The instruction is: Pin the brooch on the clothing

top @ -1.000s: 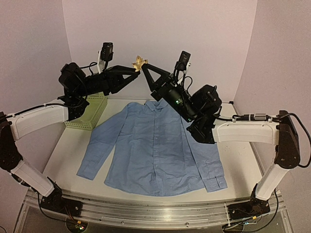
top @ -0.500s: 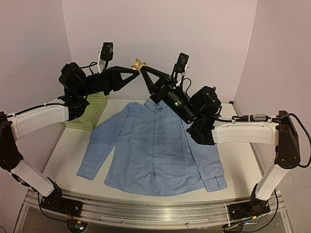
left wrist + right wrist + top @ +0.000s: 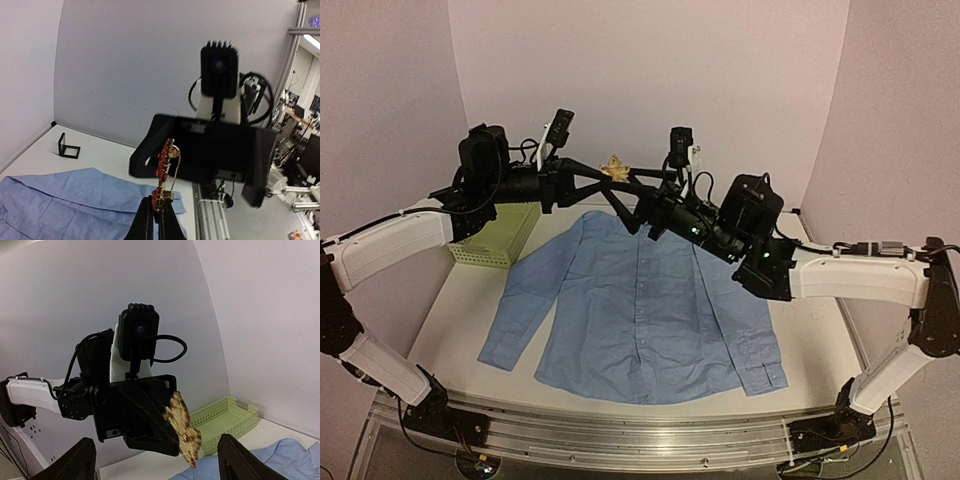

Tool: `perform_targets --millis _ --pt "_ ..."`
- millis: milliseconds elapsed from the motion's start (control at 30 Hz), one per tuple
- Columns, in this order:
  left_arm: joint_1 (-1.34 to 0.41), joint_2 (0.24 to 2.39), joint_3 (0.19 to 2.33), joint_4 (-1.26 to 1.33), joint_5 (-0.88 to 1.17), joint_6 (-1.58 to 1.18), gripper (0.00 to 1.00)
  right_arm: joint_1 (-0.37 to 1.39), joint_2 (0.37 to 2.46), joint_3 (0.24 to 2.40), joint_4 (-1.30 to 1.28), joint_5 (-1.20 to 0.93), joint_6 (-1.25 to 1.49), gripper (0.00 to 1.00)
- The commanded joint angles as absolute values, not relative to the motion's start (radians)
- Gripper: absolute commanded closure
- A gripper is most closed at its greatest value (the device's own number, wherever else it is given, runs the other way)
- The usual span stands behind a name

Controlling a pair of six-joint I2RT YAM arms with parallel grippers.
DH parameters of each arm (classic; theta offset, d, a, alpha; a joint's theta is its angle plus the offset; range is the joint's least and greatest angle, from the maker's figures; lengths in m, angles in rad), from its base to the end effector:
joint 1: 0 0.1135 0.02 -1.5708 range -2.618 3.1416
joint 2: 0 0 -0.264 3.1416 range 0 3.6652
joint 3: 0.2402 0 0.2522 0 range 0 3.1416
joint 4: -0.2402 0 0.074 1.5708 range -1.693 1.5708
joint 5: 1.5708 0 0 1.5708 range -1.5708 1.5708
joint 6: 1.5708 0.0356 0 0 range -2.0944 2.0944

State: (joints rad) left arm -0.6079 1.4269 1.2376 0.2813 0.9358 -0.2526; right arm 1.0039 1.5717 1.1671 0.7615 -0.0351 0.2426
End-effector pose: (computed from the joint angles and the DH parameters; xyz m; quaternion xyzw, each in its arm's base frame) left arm 0.2535 -0.2113 0.3963 0.4343 0.5331 -0.5513 0.4726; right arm 0.1986 0.3142 0.3745 -0.2252 0.5241 0.4875 0.6610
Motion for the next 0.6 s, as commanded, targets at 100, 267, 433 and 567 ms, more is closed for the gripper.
perform_targets --millis 100,267,433,567 --pt "-0.612 1.37 1.354 -0.186 0.867 0.232 1.0 1.003 1.492 1.372 0.19 -0.057 0.028 0.16" --pt "-0.617 1.359 1.374 -0.258 0.891 0.288 1.0 1.002 1.549 1.449 0.096 -0.061 -0.029 0.33" --pt "-0.618 1.351 1.374 -0.263 0.909 0.287 1.0 0.996 1.561 1.485 0.061 -0.105 -0.059 0.48" --pt "-0.618 1.35 1.374 -0.262 0.929 0.284 1.0 0.989 1.605 1.548 -0.035 -0.135 -0.062 0.5"
